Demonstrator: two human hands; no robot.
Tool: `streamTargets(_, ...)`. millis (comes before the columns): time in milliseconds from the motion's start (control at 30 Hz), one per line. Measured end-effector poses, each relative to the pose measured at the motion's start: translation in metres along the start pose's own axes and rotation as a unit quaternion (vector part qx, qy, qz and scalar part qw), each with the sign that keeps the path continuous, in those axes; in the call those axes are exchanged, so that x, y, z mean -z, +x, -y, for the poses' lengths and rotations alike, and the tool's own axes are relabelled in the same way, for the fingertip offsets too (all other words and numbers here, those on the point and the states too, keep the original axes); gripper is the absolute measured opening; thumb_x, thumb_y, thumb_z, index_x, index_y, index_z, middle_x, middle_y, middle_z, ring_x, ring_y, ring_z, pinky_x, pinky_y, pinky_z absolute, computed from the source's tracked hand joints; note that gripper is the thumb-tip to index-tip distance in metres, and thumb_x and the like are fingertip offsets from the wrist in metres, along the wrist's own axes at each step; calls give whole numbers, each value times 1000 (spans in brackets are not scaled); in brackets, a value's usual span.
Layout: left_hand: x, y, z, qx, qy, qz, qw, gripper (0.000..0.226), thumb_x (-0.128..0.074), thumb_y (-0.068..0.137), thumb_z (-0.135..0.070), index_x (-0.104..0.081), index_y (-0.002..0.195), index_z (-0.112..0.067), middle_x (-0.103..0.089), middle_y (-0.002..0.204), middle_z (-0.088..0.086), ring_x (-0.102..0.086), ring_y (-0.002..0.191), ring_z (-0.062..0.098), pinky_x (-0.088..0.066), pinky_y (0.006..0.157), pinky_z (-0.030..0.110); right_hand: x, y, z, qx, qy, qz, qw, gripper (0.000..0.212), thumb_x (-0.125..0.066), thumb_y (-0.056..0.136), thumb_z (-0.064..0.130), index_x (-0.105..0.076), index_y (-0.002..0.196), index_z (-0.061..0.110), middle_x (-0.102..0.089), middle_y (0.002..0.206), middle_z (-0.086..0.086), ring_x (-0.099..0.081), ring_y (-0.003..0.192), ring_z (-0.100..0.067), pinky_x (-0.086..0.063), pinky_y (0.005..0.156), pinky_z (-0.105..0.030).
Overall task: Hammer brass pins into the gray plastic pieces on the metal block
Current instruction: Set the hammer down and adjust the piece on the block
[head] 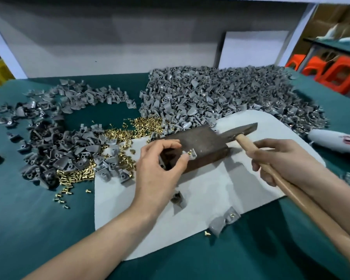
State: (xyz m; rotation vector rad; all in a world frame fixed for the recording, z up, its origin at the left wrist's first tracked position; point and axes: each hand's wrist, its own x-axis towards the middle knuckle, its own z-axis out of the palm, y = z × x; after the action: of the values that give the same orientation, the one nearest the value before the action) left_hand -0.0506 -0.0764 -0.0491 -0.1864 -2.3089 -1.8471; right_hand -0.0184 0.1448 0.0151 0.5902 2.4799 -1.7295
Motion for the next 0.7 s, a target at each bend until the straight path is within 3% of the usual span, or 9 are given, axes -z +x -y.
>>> streamTargets(67,-1,1,2,-19,21,-3,1000,15,-70,81,-26,-66,92,-35,-56,103,-35,-48,111,-1,-44,100,37,-2,-8,8,56,16,-30,998,14,-60,90,7,-63,99,16,-53,53,-5,-40,31,-18,-31,33,-21)
streamTargets(167,-2,4,6,-40,63,-9,997,12,-70,82,-21,-67,84,-32,-61,103,-29,-45,113,-2,-38,101,33,-6,-27,25,139,-27,1,990,32,-59,90,6,-64,105,33,-49,53,-1,-41,30,-19,-32,34,-19)
streamTargets(300,-3,8,9,-49,77,-27,995,17,-71,83,-21,-64,78,-35,-60,107,-25,-47,112,2,-30,95,9,-23,-50,41,202,-129,42,970,43,-61,87,7,-62,101,48,-52,58,-2,-43,30,-17,-34,36,-16)
streamTargets(433,-3,11,13,-52,54,-46,996,17,-74,82,-18,-66,77,-33,-58,114,-20,-47,115,0,-30,93,6,-35,-52,55,248,-240,40,938,40,-60,89,12,-63,113,44,-62,63,-1,-41,31,-7,-39,37,-20)
streamTargets(500,-2,10,14,-62,40,-42,996,22,-74,82,-16,-64,75,-34,-55,115,-24,-47,112,-9,-35,89,6,-31,-52,65,297,-280,2,913,41,-61,87,15,-62,117,42,-59,58,7,-47,37,-5,-37,38,-16)
streamTargets(600,-3,9,15,-74,8,-49,996,24,-74,82,-10,-65,71,-29,-55,113,-26,-48,107,-15,-38,81,5,-31,-56,69,340,-320,-63,882,33,-61,84,18,-60,112,35,-55,54,0,-53,47,-8,-42,46,-19)
streamTargets(633,-4,10,15,-73,-1,-53,996,25,-74,82,-9,-65,69,-29,-56,113,-26,-49,107,-16,-40,82,7,-37,-56,67,330,-339,-54,880,31,-59,85,17,-59,111,33,-58,57,2,-55,50,-9,-42,46,-18)
streamTargets(700,-4,11,16,-65,-22,-58,996,25,-73,81,-6,-67,69,-27,-58,113,-23,-51,107,-13,-44,88,13,-50,-52,54,277,-379,-2,883,34,-54,90,17,-58,120,33,-70,90,4,-56,63,-6,-41,56,-19)
